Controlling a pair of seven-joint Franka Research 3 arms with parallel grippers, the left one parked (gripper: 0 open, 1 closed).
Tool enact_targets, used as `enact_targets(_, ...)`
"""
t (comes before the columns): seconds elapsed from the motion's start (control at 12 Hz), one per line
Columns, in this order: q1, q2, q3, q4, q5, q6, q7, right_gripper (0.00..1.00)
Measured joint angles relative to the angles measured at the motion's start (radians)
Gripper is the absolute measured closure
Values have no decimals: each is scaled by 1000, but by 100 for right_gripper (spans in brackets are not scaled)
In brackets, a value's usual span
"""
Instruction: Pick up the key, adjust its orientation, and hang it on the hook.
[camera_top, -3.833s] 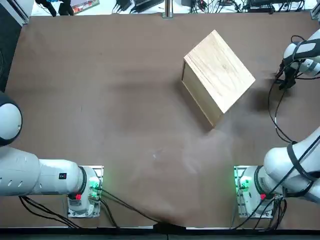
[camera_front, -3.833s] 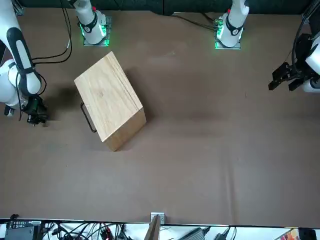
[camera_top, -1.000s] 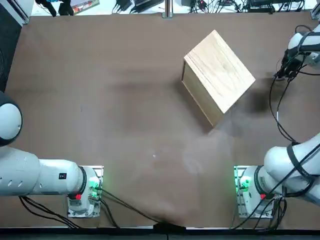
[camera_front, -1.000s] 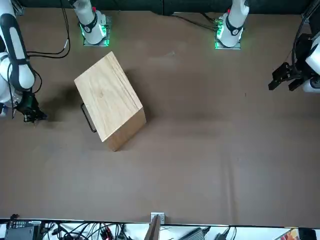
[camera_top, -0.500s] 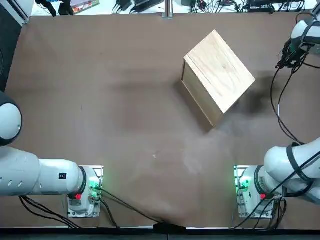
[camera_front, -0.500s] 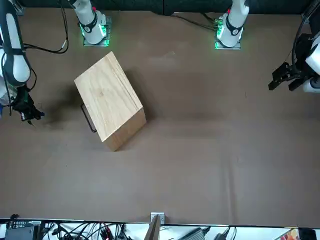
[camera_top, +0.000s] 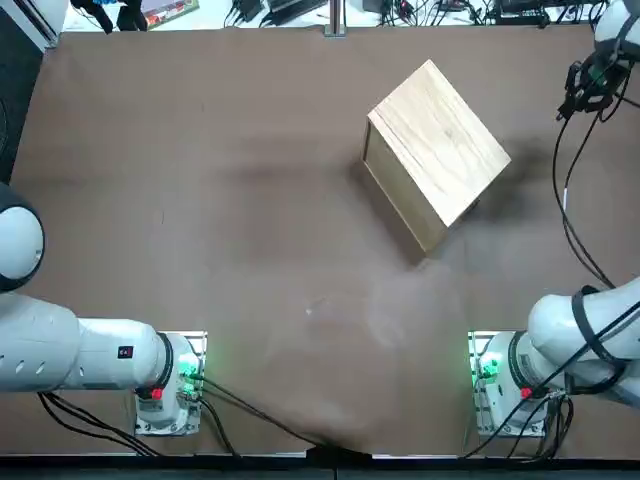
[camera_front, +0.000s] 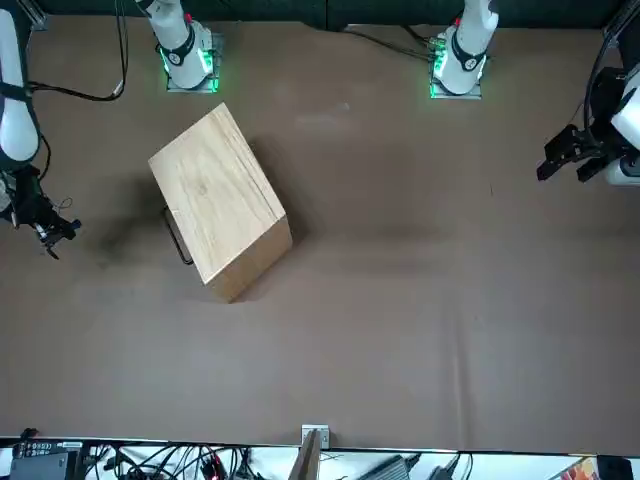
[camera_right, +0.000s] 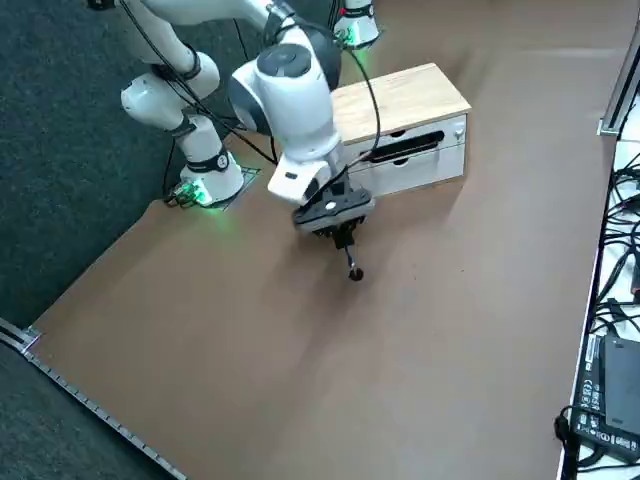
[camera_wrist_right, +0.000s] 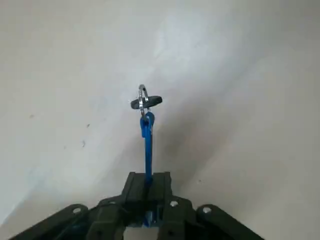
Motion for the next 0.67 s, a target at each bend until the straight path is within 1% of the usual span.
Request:
enact_targets(0.17, 17, 3, 1, 30, 0, -28, -56, 96)
enact_targets(0.67, 79, 14, 3, 56, -1, -31, -272, 96)
